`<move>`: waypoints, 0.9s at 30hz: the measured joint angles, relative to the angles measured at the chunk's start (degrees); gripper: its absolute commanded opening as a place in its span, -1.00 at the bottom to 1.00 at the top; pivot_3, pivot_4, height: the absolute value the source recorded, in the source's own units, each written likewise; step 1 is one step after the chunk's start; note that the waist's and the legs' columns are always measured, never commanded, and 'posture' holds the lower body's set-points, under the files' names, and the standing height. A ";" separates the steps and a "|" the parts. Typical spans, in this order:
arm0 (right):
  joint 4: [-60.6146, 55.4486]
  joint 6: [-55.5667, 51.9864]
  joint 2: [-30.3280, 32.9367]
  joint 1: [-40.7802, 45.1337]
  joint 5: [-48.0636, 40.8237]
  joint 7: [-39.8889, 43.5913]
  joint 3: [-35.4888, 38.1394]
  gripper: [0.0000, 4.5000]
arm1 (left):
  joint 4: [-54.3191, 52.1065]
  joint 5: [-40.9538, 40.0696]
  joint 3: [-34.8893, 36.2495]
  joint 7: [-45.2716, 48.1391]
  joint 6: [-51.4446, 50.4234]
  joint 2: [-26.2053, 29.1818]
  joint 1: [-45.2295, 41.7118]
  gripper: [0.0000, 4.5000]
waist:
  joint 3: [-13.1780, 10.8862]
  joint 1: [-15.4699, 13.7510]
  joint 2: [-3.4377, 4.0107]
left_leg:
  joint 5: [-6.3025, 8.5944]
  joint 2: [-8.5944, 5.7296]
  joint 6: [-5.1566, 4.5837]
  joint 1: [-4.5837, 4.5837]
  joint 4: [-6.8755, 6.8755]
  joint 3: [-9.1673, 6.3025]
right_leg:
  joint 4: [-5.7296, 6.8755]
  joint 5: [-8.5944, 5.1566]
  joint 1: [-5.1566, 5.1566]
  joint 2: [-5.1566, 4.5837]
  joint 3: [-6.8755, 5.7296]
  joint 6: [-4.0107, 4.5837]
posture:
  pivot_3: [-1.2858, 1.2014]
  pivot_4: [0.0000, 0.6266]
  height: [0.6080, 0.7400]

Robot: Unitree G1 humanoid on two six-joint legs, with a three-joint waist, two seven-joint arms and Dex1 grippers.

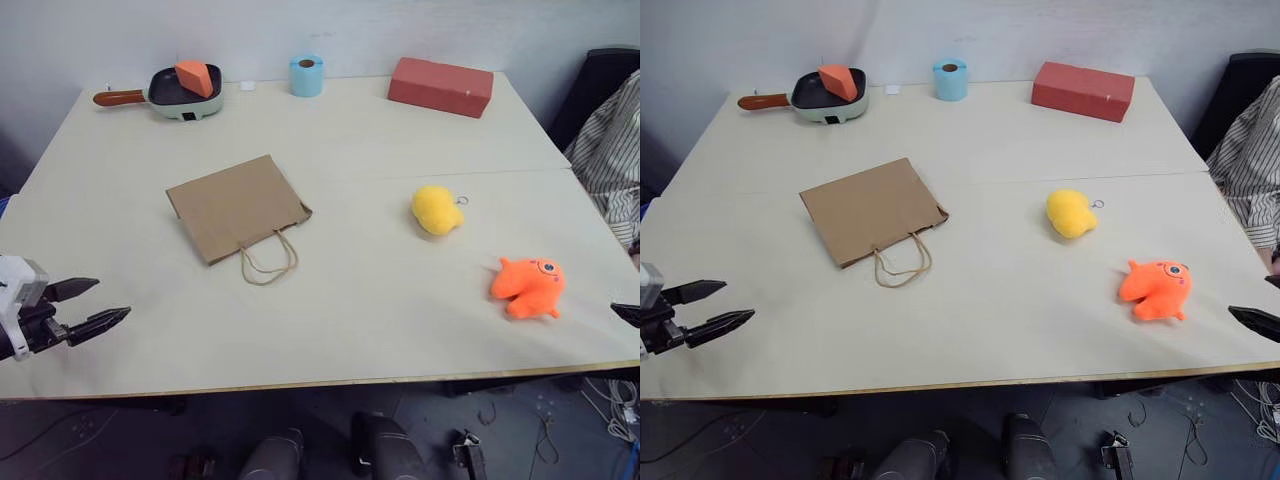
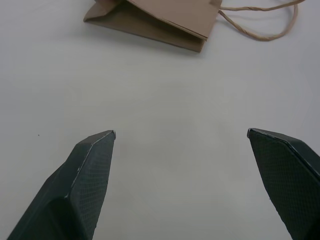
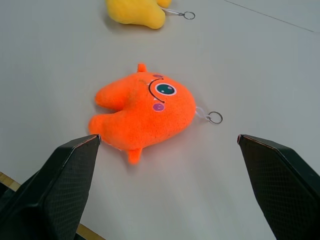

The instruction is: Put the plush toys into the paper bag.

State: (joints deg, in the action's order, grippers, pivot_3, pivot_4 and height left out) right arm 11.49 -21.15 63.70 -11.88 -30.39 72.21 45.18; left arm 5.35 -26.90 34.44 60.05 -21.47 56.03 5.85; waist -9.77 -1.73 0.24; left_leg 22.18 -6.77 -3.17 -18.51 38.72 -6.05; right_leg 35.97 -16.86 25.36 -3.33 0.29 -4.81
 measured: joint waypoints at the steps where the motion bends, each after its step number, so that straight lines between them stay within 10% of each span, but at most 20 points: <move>1: -0.29 -0.33 -0.17 -0.08 -0.01 -0.04 0.00 1.00 | 0.00 0.07 -0.01 0.05 0.34 0.00 -0.17 0.96 | 0.00 0.05 0.00 | 0.00 0.00 0.00 0.00 0.00 0.00 | 0.00 0.00 0.00 0.00 0.00 0.00 | 0.03 -0.52 1.00; 16: -2.30 -1.24 -0.97 -0.28 0.01 -0.44 0.30 1.00 | 2.35 0.28 -1.57 -0.45 0.50 -0.18 -2.94 0.96 | 0.00 0.23 0.00 | 0.00 -0.01 0.00 -0.01 -0.02 -0.02 | 0.01 0.00 -0.02 -0.01 0.00 0.00 | 0.03 -0.52 1.00; 21: -2.34 -1.49 -1.42 -0.74 -0.05 -0.37 0.63 1.00 | 3.05 0.38 -3.14 -0.04 1.23 -0.15 -5.66 0.96 | 0.04 1.96 0.29 | -0.95 -1.57 -0.03 -0.70 -0.11 -3.66 | -0.08 -0.09 -0.98 -1.99 -3.15 0.09 | 0.03 -0.52 1.00; 27: -2.38 -3.17 -1.50 -2.68 -0.57 -0.15 4.01 1.00 | 4.55 0.38 -6.21 1.05 0.83 0.17 -9.96 0.96 | 0.03 -0.68 0.42 | -1.15 -1.76 0.04 -0.81 0.21 -3.68 | -0.26 -0.09 -0.85 -1.98 -2.79 0.07 | 0.03 -0.52 1.00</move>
State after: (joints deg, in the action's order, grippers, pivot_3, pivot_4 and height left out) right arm 9.12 -24.32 62.20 -14.56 -30.96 72.06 49.19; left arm 9.90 -26.52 28.23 61.10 -20.63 56.20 -4.10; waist -9.74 -2.41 0.66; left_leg 21.04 -8.53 -3.13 -19.31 38.93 -9.74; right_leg 35.71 -16.95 24.51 -5.31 -2.50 -4.74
